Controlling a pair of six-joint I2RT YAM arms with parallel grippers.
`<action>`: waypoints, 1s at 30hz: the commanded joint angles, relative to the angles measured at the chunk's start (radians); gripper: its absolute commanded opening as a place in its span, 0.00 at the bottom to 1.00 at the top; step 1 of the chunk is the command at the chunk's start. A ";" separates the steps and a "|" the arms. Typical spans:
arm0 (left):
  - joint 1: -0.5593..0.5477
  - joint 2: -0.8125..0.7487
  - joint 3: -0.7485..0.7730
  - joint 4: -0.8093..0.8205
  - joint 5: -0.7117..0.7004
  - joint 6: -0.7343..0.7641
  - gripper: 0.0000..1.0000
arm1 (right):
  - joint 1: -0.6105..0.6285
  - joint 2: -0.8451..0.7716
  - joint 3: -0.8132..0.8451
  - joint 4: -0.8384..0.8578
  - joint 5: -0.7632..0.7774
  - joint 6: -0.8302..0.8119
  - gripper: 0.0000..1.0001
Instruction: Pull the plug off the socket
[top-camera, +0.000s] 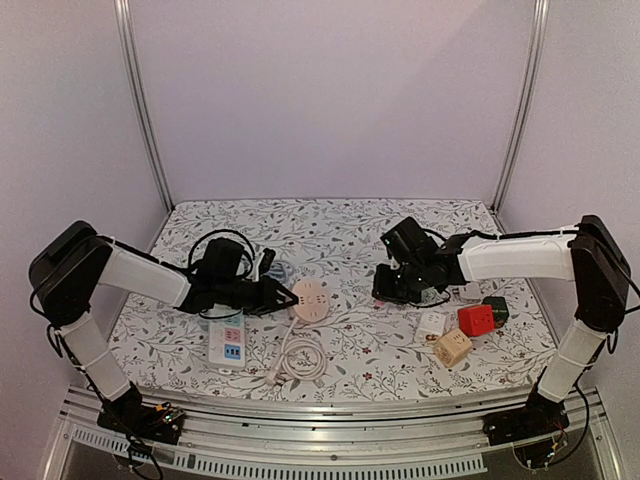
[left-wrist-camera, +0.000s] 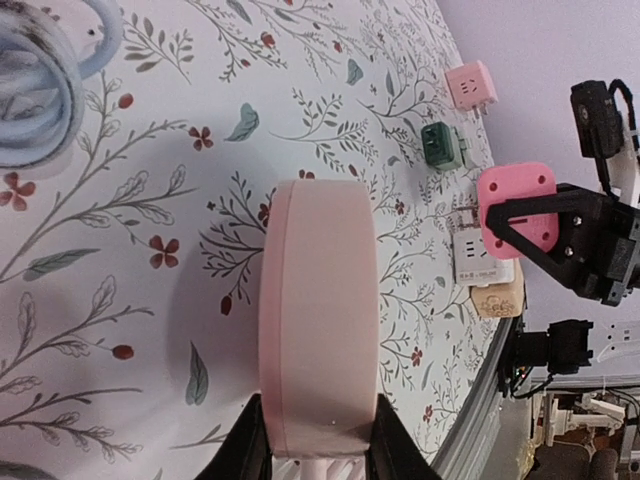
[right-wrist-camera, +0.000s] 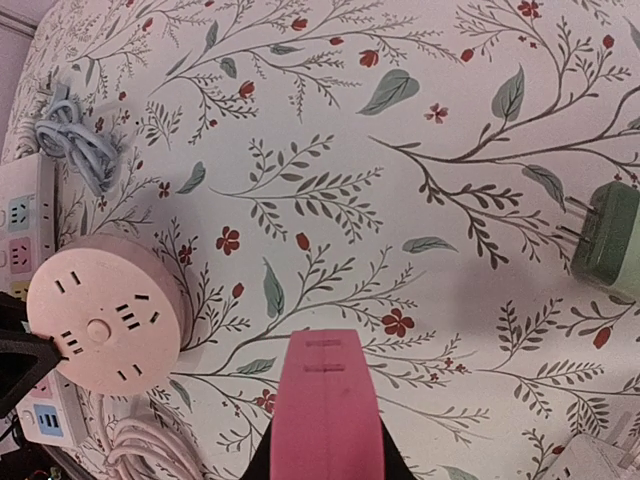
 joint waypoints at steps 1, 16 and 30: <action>0.013 0.013 0.045 -0.116 -0.075 0.100 0.14 | -0.030 0.043 -0.037 0.021 -0.058 0.005 0.06; 0.013 -0.019 0.110 -0.248 -0.173 0.162 0.64 | -0.082 0.053 -0.094 0.022 -0.037 -0.054 0.35; 0.054 -0.104 0.165 -0.286 -0.203 0.269 0.99 | -0.123 -0.056 -0.103 -0.025 0.061 -0.163 0.99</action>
